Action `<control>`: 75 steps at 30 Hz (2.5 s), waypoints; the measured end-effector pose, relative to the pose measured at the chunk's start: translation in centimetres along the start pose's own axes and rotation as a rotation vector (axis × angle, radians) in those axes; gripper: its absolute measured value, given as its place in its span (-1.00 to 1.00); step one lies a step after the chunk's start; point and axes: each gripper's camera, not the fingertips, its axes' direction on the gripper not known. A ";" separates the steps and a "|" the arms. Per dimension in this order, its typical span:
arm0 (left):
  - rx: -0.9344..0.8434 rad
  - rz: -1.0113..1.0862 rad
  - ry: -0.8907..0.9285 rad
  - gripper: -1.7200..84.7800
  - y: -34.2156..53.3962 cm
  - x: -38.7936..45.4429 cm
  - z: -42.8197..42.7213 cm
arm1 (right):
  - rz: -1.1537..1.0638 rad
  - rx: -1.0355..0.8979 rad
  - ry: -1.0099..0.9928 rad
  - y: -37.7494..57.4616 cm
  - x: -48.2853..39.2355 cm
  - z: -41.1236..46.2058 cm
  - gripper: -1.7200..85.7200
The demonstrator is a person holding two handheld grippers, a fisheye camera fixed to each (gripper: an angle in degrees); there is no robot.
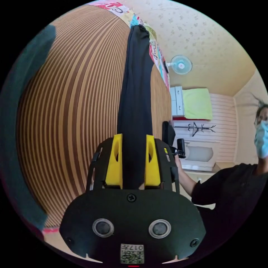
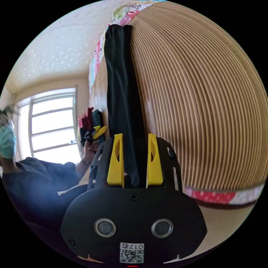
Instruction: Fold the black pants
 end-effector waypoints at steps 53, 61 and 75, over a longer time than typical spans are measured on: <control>0.064 0.594 0.443 -0.87 4.8 34.8 -16.9 | -0.687 0.160 -0.074 6.0 -28.1 -24.2 -0.94; -0.043 0.482 0.176 -0.86 -1.9 26.6 -9.6 | -0.453 0.091 0.042 -2.9 -20.4 -15.8 -0.93; -0.195 -0.022 0.018 -0.67 12.0 2.0 2.1 | 0.148 -0.003 -0.104 10.3 5.1 0.7 -0.63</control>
